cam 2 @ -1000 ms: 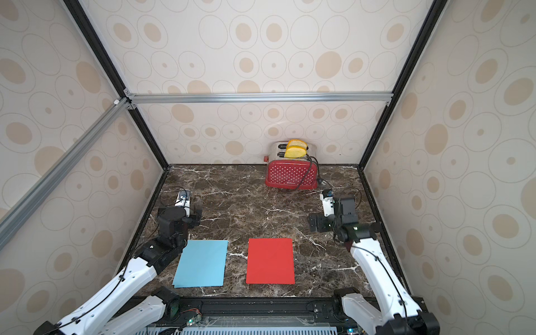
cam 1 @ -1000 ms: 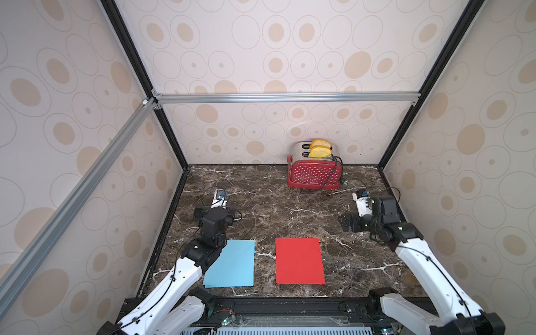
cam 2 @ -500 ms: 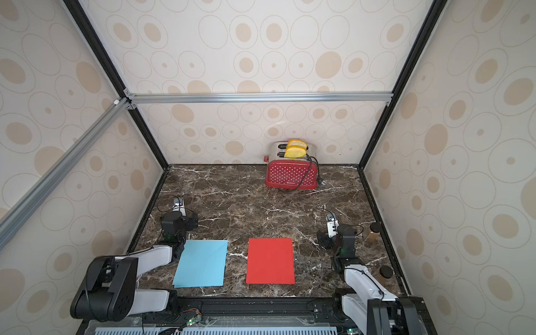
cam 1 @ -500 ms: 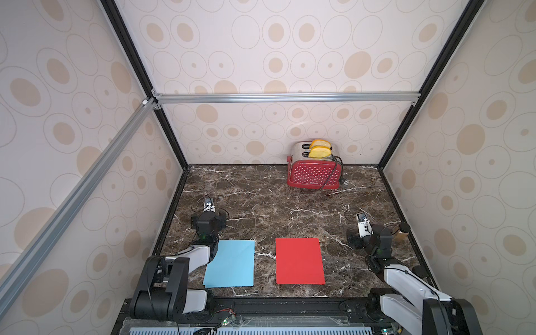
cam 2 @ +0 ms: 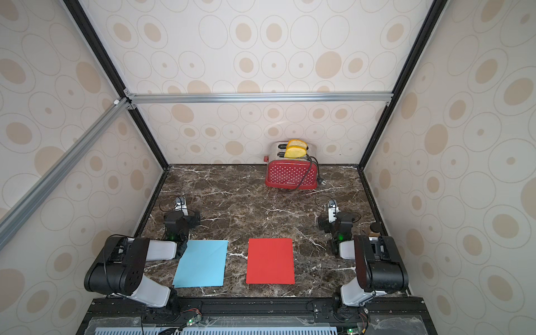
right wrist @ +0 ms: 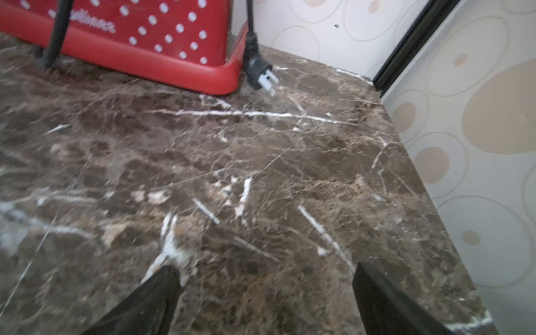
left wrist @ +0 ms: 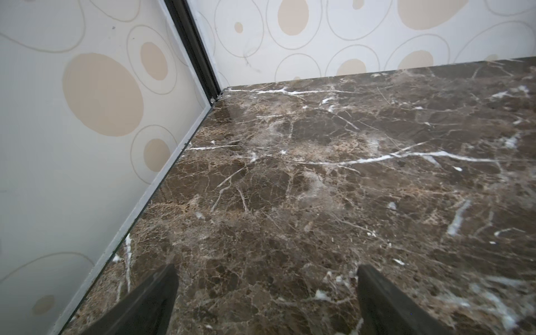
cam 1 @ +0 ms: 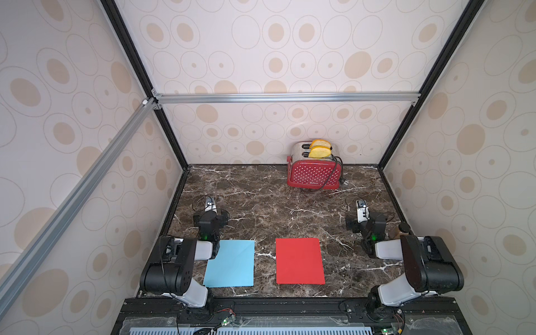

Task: Sort the scattered colored papers by color
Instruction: Reset both arms

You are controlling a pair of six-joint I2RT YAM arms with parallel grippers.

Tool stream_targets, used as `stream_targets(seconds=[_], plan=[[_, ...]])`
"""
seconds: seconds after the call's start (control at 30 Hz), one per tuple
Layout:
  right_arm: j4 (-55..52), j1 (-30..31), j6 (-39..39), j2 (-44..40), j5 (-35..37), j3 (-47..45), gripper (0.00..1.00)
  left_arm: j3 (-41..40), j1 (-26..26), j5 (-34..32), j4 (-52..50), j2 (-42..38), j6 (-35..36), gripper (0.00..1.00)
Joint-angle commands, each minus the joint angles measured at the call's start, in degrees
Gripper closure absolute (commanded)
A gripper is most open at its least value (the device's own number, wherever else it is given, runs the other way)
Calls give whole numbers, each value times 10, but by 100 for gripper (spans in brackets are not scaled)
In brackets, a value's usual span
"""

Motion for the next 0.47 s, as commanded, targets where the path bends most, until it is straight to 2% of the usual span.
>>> stream_targets(seconds=[0.0,0.43], plan=[[-13,-2,20,-2,26,16,0,16,5,-24,2,3,-16,1],[-22,-4,22,-3,24,19,0,20,11,-9,-7,2,-19,1]])
